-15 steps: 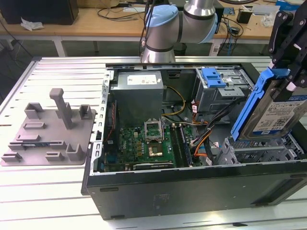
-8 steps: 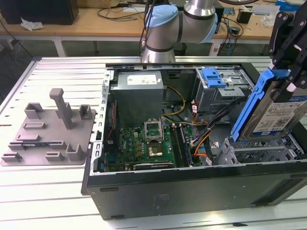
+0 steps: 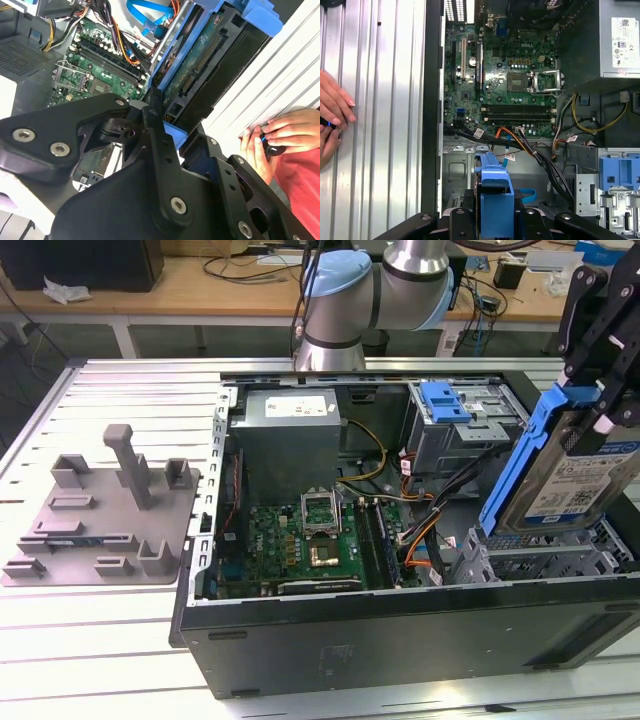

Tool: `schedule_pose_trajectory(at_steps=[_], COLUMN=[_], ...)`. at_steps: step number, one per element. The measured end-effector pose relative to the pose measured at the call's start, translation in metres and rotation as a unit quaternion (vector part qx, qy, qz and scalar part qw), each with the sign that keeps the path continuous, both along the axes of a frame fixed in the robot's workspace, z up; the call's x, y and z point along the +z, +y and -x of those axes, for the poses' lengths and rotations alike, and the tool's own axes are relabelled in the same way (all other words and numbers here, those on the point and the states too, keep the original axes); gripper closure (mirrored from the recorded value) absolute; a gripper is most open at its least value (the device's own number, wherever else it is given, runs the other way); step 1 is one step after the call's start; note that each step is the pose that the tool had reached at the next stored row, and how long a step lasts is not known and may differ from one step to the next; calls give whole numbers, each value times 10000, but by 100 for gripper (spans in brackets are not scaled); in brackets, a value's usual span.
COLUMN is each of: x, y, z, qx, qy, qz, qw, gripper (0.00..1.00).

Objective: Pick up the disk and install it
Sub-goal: 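Insert the disk into the insertion slot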

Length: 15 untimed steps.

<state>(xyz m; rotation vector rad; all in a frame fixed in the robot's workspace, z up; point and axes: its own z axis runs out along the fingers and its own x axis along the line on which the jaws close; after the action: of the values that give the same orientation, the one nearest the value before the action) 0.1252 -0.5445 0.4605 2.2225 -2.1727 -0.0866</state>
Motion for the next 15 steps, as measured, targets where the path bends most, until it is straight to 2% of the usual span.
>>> schedule_pose_trajectory(at_steps=[4,10,15], x=[-11,-44,-61], y=[-4,-6,2], z=[-10,-12,-11], qx=[-34,-223,-227], qy=[0,0,0], qz=[-8,-8,-9], qw=[10000,9998,9997], gripper=[63,63,63])
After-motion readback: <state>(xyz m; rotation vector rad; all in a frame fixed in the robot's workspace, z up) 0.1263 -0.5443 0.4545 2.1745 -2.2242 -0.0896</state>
